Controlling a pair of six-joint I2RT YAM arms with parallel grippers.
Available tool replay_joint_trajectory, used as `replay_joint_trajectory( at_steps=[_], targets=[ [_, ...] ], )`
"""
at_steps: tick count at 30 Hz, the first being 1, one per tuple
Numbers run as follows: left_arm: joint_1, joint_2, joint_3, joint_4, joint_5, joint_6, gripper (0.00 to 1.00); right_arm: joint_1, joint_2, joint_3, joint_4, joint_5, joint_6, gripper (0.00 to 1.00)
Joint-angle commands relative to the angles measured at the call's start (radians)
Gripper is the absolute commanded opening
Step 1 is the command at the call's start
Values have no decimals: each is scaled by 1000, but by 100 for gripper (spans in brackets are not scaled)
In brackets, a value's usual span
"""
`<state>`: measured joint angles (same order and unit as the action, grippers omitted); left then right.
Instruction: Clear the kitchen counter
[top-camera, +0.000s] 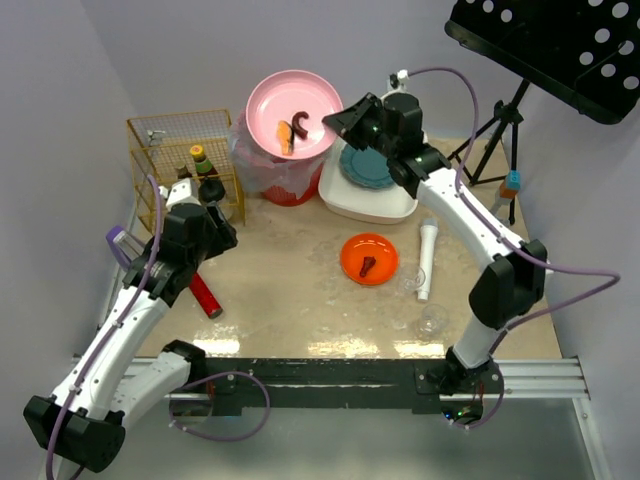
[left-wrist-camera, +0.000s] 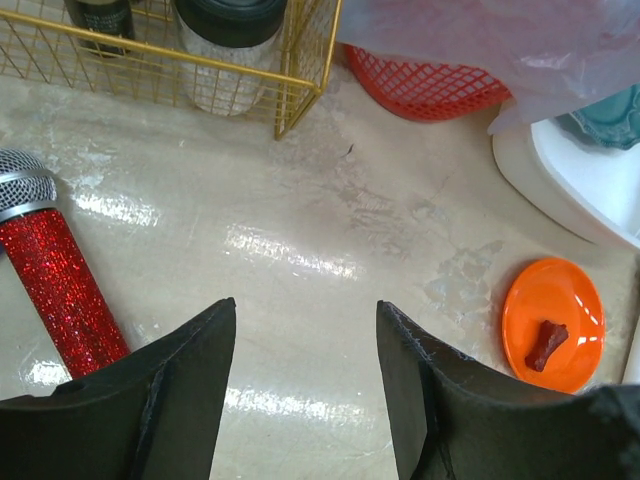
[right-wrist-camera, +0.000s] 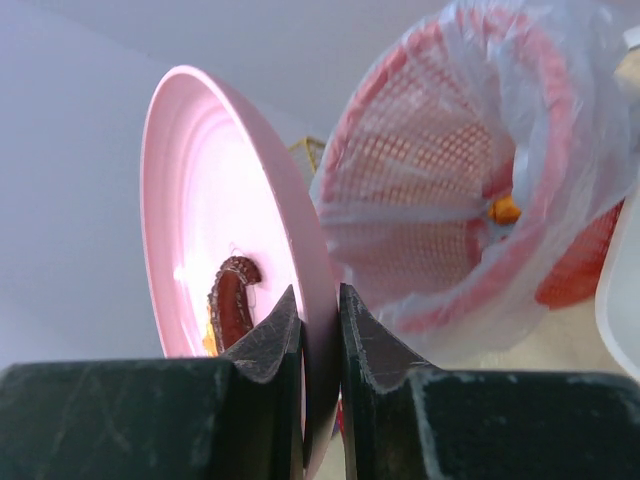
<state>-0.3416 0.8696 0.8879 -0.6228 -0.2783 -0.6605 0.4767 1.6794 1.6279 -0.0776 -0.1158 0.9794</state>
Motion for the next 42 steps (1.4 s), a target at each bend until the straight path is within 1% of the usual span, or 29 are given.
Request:
replay_joint_trajectory(
  at_steps=[1,5,8,12,15,20,23,27,30,32,36,38,42],
  targets=[
    [3,-6,-24,34,34,-8,62,-1,121,199,-7,178,47,0],
    [3,-6,-41,40,51,-11,62,-1,239,351,-31,306,-4,0],
    [3,-11,-55,44,67,-14,62,-1,293,429,-18,422,-74,0],
    [3,-18,-73,52,80,-16,62,8,296,417,73,536,-195,0],
    [3,-17,-83,58,90,-16,62,33,286,405,160,628,-327,0],
    [3,-9,-84,67,99,-16,61,106,250,334,343,792,-612,0],
    [3,-3,-87,74,110,-17,61,158,261,313,444,893,-790,0],
    [3,-3,-90,77,117,-21,61,191,279,299,533,988,-950,0],
    [3,-4,-92,75,116,-21,61,204,281,267,639,1060,-1094,0],
    [3,-1,-95,78,117,-21,61,214,289,247,717,1094,-1206,0],
    [3,14,-99,90,131,-22,61,234,301,216,849,1134,-1363,0],
    [4,20,-98,97,139,-24,61,244,309,202,912,1142,-1436,0],
    [3,23,-104,104,145,-28,60,276,341,181,1082,1136,-1652,0]
  ],
)
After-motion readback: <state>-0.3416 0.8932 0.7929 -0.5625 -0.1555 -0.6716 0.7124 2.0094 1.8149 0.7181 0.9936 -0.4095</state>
